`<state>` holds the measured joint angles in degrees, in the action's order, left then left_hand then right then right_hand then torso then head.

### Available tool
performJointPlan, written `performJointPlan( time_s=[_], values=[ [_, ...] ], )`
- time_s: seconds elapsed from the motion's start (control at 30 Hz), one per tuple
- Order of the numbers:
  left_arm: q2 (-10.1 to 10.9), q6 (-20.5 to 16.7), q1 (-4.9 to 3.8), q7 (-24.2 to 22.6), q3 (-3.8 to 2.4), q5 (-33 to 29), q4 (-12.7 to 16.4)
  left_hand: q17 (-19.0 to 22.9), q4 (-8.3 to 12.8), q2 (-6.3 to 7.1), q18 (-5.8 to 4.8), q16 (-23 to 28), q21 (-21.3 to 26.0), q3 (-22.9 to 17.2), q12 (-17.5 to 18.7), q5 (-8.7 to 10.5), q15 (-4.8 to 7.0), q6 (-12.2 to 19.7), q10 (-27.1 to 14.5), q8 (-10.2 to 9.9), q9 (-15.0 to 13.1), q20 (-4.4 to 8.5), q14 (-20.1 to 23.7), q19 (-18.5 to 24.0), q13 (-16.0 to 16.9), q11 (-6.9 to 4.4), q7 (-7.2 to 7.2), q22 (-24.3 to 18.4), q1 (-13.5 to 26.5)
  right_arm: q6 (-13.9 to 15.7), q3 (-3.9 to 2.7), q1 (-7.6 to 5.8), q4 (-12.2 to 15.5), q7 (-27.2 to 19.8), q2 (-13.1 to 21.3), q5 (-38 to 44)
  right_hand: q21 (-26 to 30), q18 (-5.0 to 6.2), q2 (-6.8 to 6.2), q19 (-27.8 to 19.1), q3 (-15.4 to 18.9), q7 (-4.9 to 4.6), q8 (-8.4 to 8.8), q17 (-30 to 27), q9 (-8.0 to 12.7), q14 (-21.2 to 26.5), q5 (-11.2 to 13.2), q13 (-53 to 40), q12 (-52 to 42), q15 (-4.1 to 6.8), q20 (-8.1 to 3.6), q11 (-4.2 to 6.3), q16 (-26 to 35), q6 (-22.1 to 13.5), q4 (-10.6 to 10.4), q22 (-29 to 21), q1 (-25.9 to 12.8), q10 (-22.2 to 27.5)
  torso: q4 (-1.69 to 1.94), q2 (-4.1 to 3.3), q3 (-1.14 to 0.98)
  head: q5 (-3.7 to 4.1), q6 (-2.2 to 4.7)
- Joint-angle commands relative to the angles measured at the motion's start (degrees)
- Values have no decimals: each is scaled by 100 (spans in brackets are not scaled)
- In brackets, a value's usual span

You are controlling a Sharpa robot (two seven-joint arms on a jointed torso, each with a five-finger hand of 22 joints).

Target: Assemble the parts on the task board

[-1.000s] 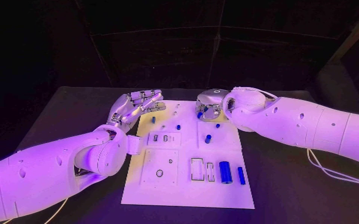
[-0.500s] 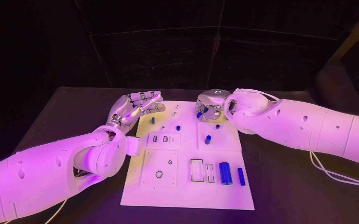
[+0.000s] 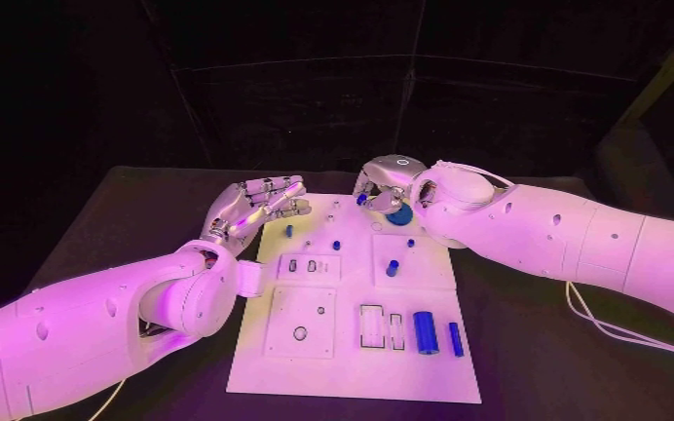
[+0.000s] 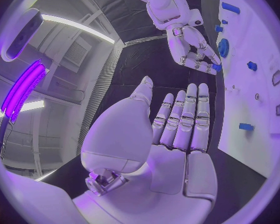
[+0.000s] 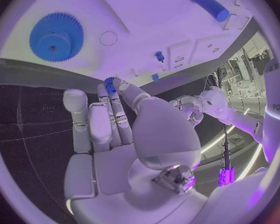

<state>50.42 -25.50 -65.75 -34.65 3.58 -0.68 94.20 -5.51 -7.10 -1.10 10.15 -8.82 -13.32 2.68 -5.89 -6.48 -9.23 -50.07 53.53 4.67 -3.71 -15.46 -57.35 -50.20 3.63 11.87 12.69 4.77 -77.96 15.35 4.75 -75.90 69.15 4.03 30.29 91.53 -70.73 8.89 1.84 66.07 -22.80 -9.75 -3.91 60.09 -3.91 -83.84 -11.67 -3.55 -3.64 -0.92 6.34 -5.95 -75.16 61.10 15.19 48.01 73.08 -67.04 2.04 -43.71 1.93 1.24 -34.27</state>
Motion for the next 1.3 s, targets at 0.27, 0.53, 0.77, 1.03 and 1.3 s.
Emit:
performJointPlan(
  time_s=[0.27, 0.53, 0.77, 1.03, 1.3],
  values=[
    [-33, 102, -18, -18, -5, 43, -28, 5, 19, -54, 32, 26, 5, 11, 39, 1, -1, 24, -38, -15, 8, 8, -50, -32, -6, 13, 233, -8, 11, 190, -14, -13, -410, -37, -429, -22, -54, -92, -107, 1, -104, -49, 29, -13, 5, -157, 93, -4, 13, -35, 31, -17, -30, -30, -29, 16, -13, 52, 4, -22, 1, -56, 10],
    [-53, 102, -29, -20, -6, 43, -38, 5, 21, -58, 32, 27, 6, 15, 42, 1, -1, 28, -42, -19, 8, 8, -54, -37, -5, 14, 234, -10, 12, 47, -14, -13, -631, -68, -661, -39, -60, -91, -136, -10, -138, -54, 29, -21, 5, -152, 134, -4, 12, -43, 37, -24, -36, -43, -50, 16, -28, 70, -6, -24, -4, -83, -3],
    [-69, 99, -41, -23, -6, 43, -44, 5, 22, -59, 32, 27, 7, 16, 43, 1, -1, 29, -43, -20, 7, 9, -55, -38, -5, 14, 235, -10, 12, -96, -13, -12, -732, -69, -779, -42, -62, -90, -151, -19, -162, -55, 26, -23, 4, -150, 168, -5, 9, -45, 41, -26, -43, -46, -67, 12, -36, 75, -14, -26, -6, -106, -17],
    [-78, 91, -57, -24, -6, 43, -46, 5, 24, -61, 32, 28, 8, 17, 44, 1, -1, 30, -46, -22, 7, 8, -56, -41, -4, 15, 235, -11, 11, -275, -11, -12, -828, -46, -861, -43, -60, -88, -162, -28, -174, -57, 27, -37, 5, -147, 186, -5, 10, -48, 42, -28, -40, -52, -79, 5, -43, 80, -14, -29, -3, -115, -37],
    [-73, 79, -76, -24, -6, 43, -36, 5, 24, -61, 32, 28, 8, 17, 44, 1, -1, 30, -46, -22, 7, 8, -56, -41, -4, 15, 235, -11, 11, -348, -10, -12, -904, -38, -936, -43, -62, -87, -180, -37, -198, -62, 30, -52, 6, -142, 213, -3, 14, -54, 45, -34, -39, -68, -95, 1, -47, 102, -11, -32, 5, -141, -23]
  ],
)
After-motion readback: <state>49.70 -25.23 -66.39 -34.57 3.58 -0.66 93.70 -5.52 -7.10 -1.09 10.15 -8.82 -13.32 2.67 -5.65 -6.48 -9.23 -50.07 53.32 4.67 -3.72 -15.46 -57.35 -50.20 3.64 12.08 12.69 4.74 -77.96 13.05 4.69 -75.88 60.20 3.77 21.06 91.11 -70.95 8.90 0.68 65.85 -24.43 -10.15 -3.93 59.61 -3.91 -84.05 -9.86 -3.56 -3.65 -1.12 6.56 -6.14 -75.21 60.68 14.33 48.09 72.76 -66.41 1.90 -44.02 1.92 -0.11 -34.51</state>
